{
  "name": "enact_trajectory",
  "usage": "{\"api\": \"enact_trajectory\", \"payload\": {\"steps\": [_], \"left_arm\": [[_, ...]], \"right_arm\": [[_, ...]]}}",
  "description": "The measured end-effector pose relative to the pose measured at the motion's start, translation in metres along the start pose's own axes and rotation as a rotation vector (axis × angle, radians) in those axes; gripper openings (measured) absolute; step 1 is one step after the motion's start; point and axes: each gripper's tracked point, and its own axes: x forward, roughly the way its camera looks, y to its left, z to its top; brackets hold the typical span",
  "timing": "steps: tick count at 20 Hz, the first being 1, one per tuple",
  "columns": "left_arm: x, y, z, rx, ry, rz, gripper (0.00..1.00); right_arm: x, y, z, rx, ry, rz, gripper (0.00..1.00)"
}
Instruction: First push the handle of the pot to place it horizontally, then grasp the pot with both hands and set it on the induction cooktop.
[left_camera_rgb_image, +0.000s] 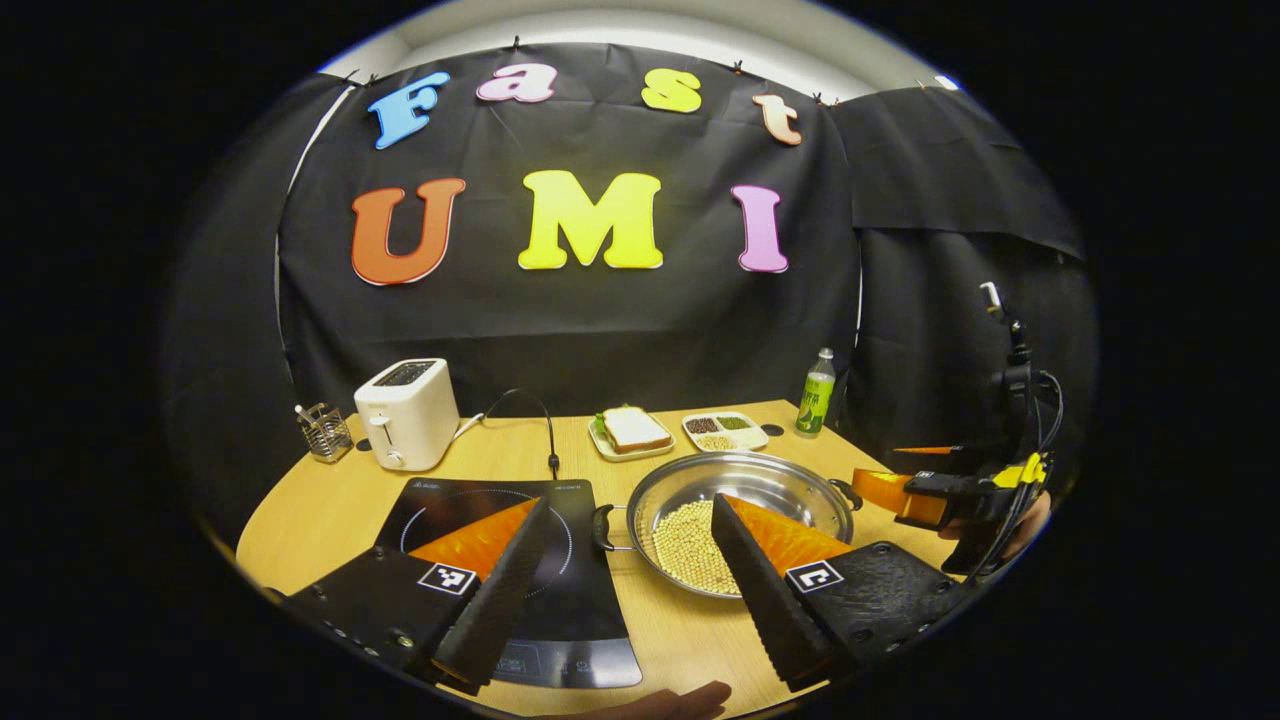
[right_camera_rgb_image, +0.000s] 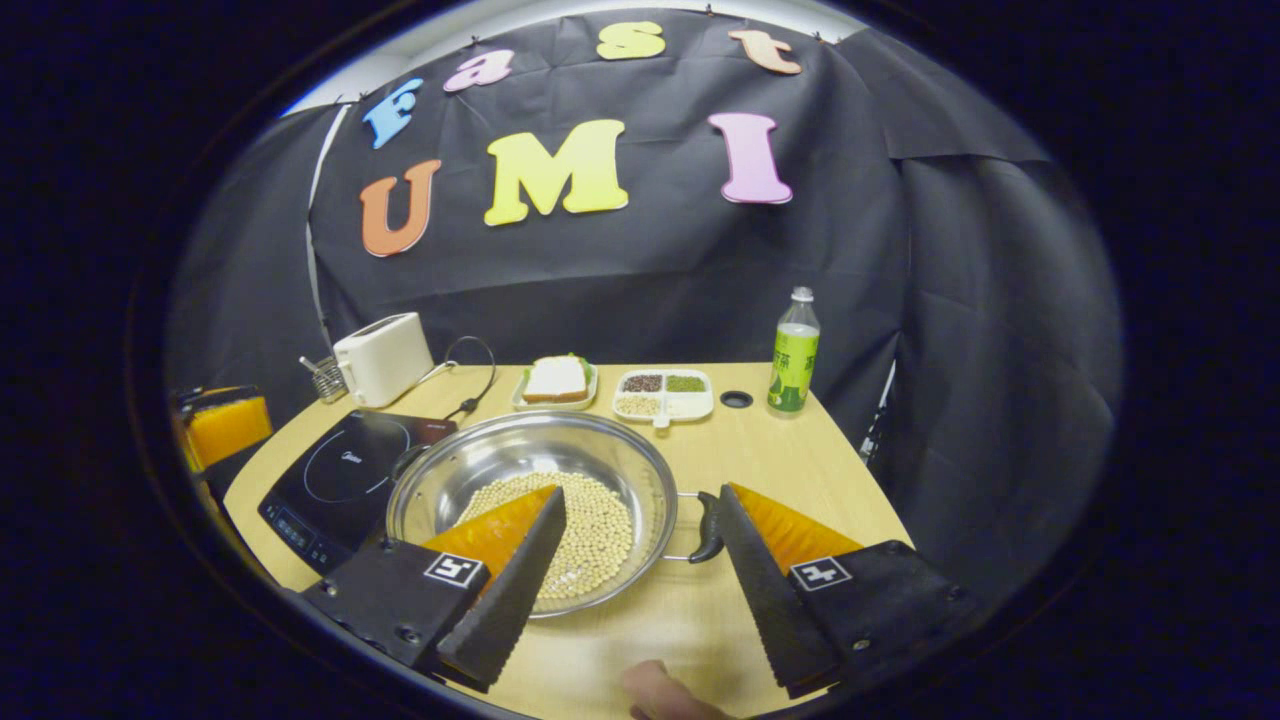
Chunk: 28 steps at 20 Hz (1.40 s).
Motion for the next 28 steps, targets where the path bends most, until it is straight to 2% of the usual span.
{"api": "enact_trajectory", "payload": {"steps": [4, 5, 7, 13, 16, 19, 22, 23, 24, 25, 26, 27, 28], "left_arm": [[0.044, 0.000, -0.026, 0.004, 0.102, 0.001, 0.97], [0.053, 0.001, -0.033, 0.003, 0.127, 0.006, 0.97], [0.066, 0.003, -0.044, 0.011, 0.173, 0.019, 0.97], [0.108, 0.011, -0.072, -0.015, 0.270, -0.007, 0.94], [0.123, 0.020, -0.082, -0.018, 0.301, 0.014, 0.83], [0.130, 0.017, -0.092, -0.038, 0.343, -0.009, 0.74], [0.137, 0.013, -0.096, -0.043, 0.367, -0.027, 0.72], [0.139, 0.017, -0.094, -0.036, 0.361, -0.013, 0.71], [0.141, 0.020, -0.096, -0.040, 0.371, -0.004, 0.58], [0.143, 0.018, -0.095, -0.044, 0.369, -0.008, 0.62], [0.141, 0.016, -0.096, -0.046, 0.380, -0.012, 0.72], [0.143, 0.017, -0.096, -0.049, 0.380, -0.015, 0.60], [0.140, 0.017, -0.096, -0.048, 0.388, -0.019, 0.60]], "right_arm": [[0.019, -0.011, -0.002, 0.004, 0.003, -0.021, 0.96], [0.024, -0.014, -0.004, 0.008, 0.004, -0.025, 0.99], [0.033, -0.015, -0.013, 0.025, 0.033, -0.015, 0.94], [0.056, -0.023, -0.037, 0.077, 0.112, -0.012, 0.92], [0.064, -0.024, -0.043, 0.087, 0.129, -0.012, 0.93], [0.070, -0.027, -0.047, 0.090, 0.145, -0.016, 0.90], [0.074, -0.024, -0.051, 0.122, 0.168, 0.004, 0.90], [0.077, -0.025, -0.053, 0.140, 0.177, 0.008, 0.88], [0.079, -0.028, -0.055, 0.154, 0.186, 0.003, 0.87], [0.081, -0.030, -0.056, 0.163, 0.199, -0.006, 0.78], [0.083, -0.034, -0.059, 0.178, 0.212, -0.021, 0.73], [0.085, -0.034, -0.060, 0.223, 0.224, -0.027, 0.65], [0.085, -0.033, -0.059, 0.257, 0.237, -0.030, 0.65]]}}
